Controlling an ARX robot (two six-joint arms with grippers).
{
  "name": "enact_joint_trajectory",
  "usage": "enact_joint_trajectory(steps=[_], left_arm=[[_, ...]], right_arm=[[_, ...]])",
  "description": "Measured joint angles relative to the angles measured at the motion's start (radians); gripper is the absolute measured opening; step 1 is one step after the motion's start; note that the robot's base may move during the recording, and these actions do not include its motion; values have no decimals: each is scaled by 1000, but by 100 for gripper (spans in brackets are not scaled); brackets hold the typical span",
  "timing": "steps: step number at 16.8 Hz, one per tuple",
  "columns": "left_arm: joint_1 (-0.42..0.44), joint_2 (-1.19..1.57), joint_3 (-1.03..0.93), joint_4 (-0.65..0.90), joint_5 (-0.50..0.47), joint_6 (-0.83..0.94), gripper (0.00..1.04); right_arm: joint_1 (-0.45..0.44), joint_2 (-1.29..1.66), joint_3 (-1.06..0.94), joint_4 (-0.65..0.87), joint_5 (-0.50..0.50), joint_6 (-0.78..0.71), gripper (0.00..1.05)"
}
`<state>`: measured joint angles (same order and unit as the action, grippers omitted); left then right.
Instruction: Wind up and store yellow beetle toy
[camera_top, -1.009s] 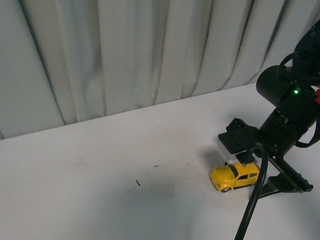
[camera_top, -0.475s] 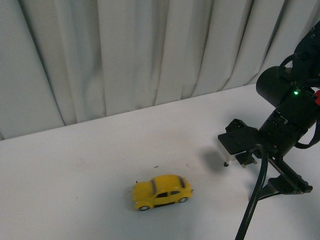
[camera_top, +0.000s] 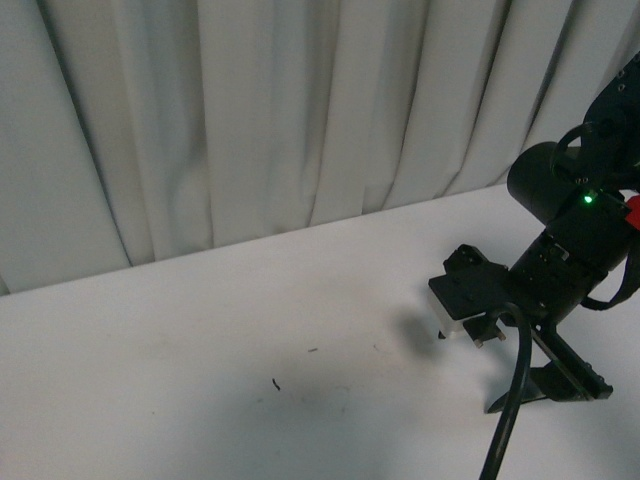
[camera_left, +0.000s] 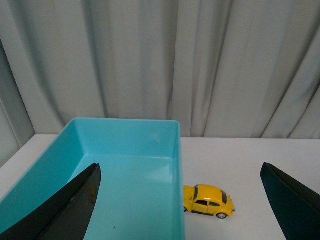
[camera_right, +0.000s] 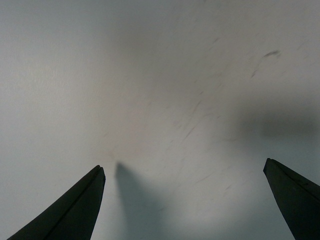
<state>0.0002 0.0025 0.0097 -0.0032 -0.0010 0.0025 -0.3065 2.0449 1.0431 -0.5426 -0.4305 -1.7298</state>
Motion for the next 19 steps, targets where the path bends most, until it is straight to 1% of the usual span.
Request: enact_joint_trajectory(steps=[1,3,6,10,15,16,17,18,19], left_arm=[[0,0,0,0,0,0,98],[0,0,0,0,0,0,98],[0,0,0,0,0,0,98],[0,0,0,0,0,0,98],[0,0,0,0,0,0,98],[0,0,0,0,0,0,98],[0,0,0,0,1,0,98],[0,0,0,0,1,0,98],[0,0,0,0,-2,0,98]], right_arm=[[13,-26,2,-3,-24,0,98],[48,-166,74,3,-143,-3,98],[66,-281,111,56,-230,-10,98],[71,-383,118,115,-275,-12,98],[71,-559,97,100,-360,-16,98],[78,-615,52,169,-357,27,97],[138,-747,-160,587,-57,293,83],[188,-867,-342,826,127,646,70],[210,-958,-451,961,247,925,59]])
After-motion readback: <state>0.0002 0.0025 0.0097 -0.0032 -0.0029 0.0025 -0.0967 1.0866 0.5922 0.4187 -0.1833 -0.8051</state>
